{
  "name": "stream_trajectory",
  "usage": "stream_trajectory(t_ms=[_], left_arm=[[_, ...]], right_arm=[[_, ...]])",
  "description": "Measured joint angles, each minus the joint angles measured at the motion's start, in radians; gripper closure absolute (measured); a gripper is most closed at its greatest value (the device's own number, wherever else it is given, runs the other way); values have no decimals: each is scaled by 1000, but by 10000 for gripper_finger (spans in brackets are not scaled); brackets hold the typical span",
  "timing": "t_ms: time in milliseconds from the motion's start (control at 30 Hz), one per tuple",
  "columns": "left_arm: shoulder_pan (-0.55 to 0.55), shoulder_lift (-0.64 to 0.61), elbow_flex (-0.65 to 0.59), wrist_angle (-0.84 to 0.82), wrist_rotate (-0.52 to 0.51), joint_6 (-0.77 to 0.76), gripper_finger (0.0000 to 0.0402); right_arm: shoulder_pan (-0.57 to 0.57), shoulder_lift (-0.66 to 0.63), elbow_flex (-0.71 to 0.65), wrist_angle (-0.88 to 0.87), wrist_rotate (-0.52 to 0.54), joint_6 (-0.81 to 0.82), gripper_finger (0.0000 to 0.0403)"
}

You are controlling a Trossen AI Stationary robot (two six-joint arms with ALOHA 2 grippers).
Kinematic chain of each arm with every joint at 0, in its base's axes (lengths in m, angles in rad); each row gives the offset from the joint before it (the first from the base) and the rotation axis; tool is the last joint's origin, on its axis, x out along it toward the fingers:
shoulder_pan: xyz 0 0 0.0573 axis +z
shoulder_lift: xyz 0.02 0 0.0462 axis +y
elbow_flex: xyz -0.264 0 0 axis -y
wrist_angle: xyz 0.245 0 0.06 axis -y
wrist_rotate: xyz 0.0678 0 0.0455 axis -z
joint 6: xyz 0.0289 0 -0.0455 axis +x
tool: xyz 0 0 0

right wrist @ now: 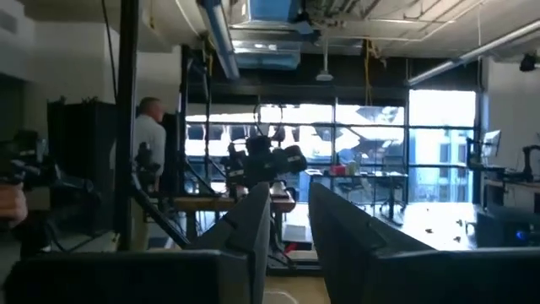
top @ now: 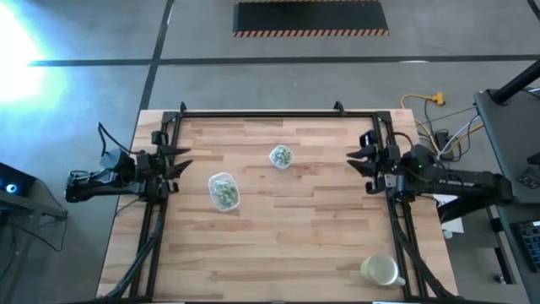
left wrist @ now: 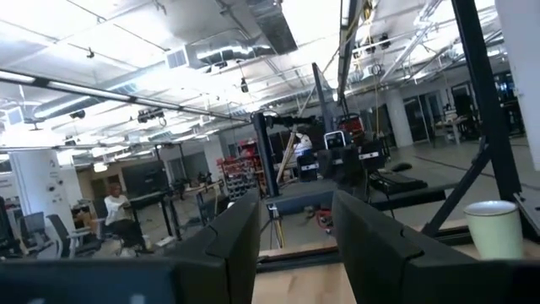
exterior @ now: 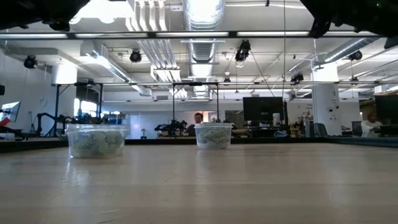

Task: Pick and place items into bin
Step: Return to Home Position

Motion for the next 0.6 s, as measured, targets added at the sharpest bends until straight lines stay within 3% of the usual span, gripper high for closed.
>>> stream_trajectory(t_ms=[400,600], left_arm=[[-1,-1,6,-29,8,-24,269],[-1,-1,6,-27,10,-25,269]], right_arm=[[13,-99,-41,-124,-38,75,316],[71,-192,-157,62,-51,71,312]])
